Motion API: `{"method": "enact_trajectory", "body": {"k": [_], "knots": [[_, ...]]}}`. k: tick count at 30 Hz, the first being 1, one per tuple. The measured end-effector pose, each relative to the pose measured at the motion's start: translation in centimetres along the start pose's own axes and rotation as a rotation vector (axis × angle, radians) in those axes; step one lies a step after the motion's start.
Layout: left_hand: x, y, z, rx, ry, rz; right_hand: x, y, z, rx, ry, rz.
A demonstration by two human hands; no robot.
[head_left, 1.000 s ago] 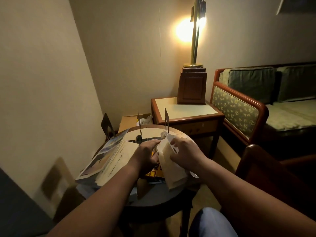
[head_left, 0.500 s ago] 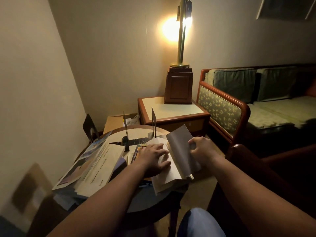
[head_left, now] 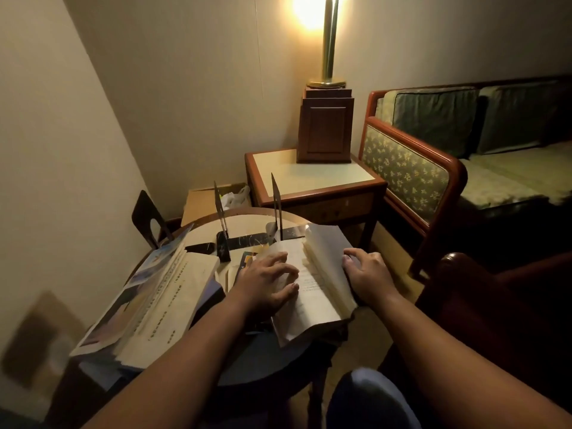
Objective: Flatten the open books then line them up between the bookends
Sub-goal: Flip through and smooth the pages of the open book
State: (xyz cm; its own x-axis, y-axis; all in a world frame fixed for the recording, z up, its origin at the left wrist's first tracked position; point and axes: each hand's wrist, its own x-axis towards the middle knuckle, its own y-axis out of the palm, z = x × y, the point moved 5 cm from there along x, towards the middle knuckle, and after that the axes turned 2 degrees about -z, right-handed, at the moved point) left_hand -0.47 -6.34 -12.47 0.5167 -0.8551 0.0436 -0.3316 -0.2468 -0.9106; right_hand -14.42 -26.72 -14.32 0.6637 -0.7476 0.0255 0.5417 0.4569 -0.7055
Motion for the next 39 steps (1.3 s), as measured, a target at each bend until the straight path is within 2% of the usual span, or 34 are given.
{"method": "enact_trajectory", "body": {"k": [9, 14, 17, 21, 23, 26, 30, 34, 39], "knots": [[0.3, 0.7, 0.9, -0.232, 0.034, -0.13, 1.9, 0.8, -2.3, -0.022, 0.056, 0.011], [0.0, 1.2, 0.9, -0.251, 0.058, -0.171, 1.1, 1.4, -1.0, 0.049, -0.106, 0.015], [0.0, 0.9, 0.8, -0.233, 0.053, -0.156, 0.6, 1.6, -0.1, -0.08, -0.21, -0.02], [-0.4, 0.6, 0.5, -0.202, 0.039, -0.133, 0.3, 1.6, 0.9, -0.203, -0.257, -0.054], [-0.6, 0.4, 0.2, -0.198, 0.028, -0.13, 0.1, 1.4, 2.0, -0.228, -0.349, -0.055], [-1.3, -0.1, 0.1, -0.213, 0.039, -0.165, -0.2, 1.5, 4.0, -0.213, -0.483, 0.033], [-2.1, -1.0, 0.9, -0.234, 0.039, -0.222, -1.3, 1.3, 7.4, -0.209, -0.556, 0.173], [-2.8, -1.8, 1.6, -0.217, -0.004, -0.257, -2.8, 1.7, 10.3, -0.209, -0.545, 0.344], [-3.5, -2.5, 1.6, -0.212, 0.017, -0.318, -4.5, 2.5, 11.6, -0.34, -0.532, 0.429]]}}
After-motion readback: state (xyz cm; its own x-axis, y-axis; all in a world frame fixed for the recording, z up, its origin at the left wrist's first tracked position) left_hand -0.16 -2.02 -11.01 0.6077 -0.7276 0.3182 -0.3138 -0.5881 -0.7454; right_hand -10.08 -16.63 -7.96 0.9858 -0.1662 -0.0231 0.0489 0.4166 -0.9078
